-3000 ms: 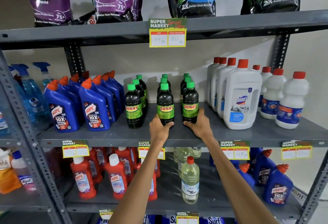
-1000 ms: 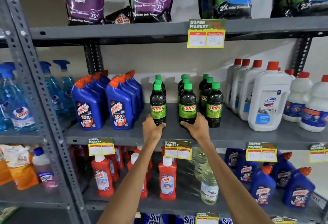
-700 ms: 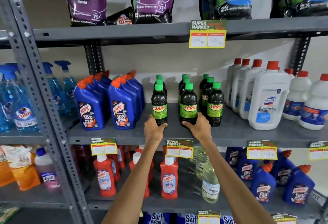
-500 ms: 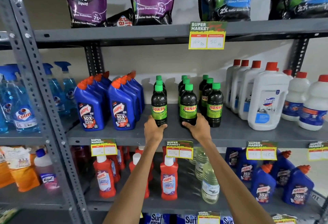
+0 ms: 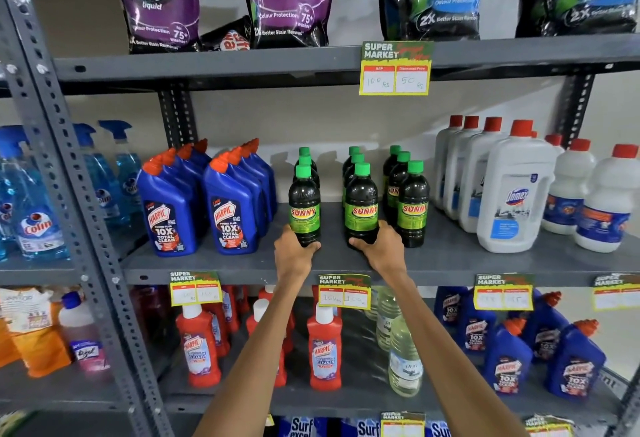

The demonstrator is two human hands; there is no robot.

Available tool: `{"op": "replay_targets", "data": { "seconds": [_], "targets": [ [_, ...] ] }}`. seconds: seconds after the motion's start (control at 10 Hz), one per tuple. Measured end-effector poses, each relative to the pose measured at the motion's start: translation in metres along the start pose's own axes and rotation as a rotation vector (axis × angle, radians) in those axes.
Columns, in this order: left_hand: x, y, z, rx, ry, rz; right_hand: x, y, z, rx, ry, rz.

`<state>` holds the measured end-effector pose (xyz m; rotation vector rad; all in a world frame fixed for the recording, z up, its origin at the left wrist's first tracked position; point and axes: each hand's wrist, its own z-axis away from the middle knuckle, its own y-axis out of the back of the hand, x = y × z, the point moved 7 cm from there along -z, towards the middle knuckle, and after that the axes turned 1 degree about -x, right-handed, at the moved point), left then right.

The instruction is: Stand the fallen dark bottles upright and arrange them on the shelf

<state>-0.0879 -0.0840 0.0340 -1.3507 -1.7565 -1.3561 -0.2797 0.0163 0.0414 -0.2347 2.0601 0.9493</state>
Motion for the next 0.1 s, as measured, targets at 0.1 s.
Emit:
{"op": "replay_targets", "data": {
  "seconds": [0.1],
  "targets": [
    [0.0025, 0.0017, 0.0088, 0.053, -0.025, -0.084, 0.0025, 0.0043, 0.0164, -0.001, 0.002, -0.023]
  ]
}}
